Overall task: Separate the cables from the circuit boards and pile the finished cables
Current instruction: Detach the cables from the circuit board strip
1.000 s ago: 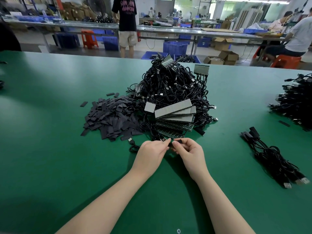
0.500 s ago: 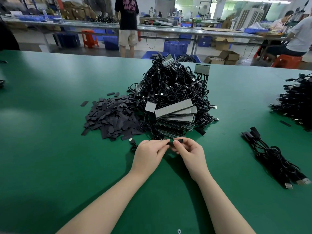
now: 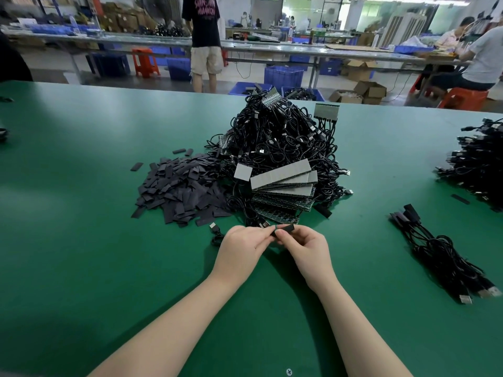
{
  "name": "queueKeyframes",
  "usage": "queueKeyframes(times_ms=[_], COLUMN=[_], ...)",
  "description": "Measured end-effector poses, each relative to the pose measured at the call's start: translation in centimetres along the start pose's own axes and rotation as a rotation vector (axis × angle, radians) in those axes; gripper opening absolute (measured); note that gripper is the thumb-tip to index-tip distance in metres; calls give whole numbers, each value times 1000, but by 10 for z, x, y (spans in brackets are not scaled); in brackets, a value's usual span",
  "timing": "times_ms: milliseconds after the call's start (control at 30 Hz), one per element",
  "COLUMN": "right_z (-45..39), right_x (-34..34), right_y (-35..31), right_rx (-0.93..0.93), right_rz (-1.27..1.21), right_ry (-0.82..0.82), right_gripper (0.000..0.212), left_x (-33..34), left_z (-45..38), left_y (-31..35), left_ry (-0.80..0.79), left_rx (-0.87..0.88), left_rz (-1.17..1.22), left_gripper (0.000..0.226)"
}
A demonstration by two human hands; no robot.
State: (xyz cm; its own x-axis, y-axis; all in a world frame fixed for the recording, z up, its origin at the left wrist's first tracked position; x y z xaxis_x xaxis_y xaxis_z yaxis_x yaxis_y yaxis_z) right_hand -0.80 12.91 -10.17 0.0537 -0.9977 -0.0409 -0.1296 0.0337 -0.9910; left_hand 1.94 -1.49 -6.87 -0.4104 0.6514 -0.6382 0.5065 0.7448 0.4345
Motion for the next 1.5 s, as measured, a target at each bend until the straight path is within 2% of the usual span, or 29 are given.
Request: queueKeyframes(times_ms=[67, 167, 233, 367, 600, 800, 1133, 1300, 1500], right_z=[1, 5, 7, 7, 4, 4, 0, 2, 2], right_x=[0, -2, -2, 2, 1, -1, 3, -3, 1], right_y=[0, -2, -5, -1, 4, 5, 9, 9, 11], right_rx=[-4, -40, -80, -99, -72, -55, -57, -63, -123], right_rz=[7, 64, 115, 223, 265, 209, 281, 208, 337], right_ry=[29, 111, 126, 92, 50, 70, 20, 101, 60], right_gripper=[18, 47, 54, 49, 46, 51, 48, 49, 49], left_x=[-1, -2, -4, -2, -1, -1, 0, 2, 1], left_z=[0, -1, -2, -2, -1, -1, -1, -2, -1], left_y=[0, -3, -3, 1, 8, 8, 4, 3, 2], left_ry=[6, 32, 41, 8, -3, 13, 6, -6, -13], left_rx=[-25, -97, -120, -73, 88, 61, 26, -14, 1], left_rz=[6, -1, -7, -44, -106, -107, -95, -56, -91], left_gripper=[24, 25, 25, 26, 31, 32, 32, 29, 32])
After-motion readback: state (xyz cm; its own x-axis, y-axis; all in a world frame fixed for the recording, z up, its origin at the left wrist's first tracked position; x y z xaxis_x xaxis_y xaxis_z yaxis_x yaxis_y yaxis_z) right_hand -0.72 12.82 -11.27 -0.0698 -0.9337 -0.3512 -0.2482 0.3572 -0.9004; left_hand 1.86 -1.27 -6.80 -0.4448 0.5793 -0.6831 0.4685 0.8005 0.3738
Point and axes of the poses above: each hand's wrist, its own z-axis away from the middle knuckle, its own x-axis out of the palm, y = z × x, the point moved 6 cm from there along -z, towards the middle knuckle
